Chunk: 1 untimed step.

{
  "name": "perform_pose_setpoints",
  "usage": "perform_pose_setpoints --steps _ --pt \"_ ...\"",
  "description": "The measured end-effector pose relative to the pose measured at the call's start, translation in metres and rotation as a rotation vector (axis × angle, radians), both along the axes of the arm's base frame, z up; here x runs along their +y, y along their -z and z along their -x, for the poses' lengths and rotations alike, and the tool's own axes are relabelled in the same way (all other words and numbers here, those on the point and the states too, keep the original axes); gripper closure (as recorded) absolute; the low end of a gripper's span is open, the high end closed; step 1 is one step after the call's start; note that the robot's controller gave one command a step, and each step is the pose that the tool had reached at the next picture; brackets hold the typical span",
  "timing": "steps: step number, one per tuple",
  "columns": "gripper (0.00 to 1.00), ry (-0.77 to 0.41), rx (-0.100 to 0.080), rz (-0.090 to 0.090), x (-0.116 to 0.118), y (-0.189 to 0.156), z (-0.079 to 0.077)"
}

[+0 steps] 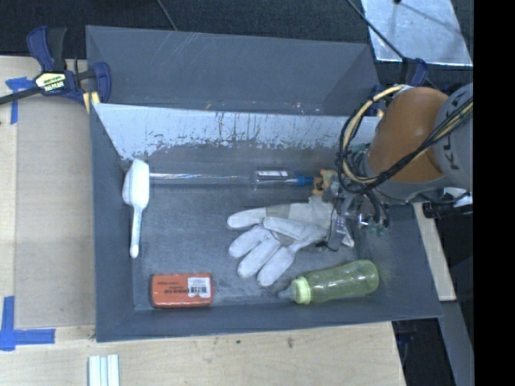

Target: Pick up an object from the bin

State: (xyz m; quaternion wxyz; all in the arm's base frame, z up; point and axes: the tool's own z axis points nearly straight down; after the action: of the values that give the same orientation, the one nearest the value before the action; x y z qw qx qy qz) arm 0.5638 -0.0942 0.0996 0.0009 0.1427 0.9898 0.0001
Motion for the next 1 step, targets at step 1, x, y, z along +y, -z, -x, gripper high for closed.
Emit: perform_pose_setpoints --steps 1 --pt "0.00 -0.126 -0.001 0.001 0.0027 0.0273 0.0106"
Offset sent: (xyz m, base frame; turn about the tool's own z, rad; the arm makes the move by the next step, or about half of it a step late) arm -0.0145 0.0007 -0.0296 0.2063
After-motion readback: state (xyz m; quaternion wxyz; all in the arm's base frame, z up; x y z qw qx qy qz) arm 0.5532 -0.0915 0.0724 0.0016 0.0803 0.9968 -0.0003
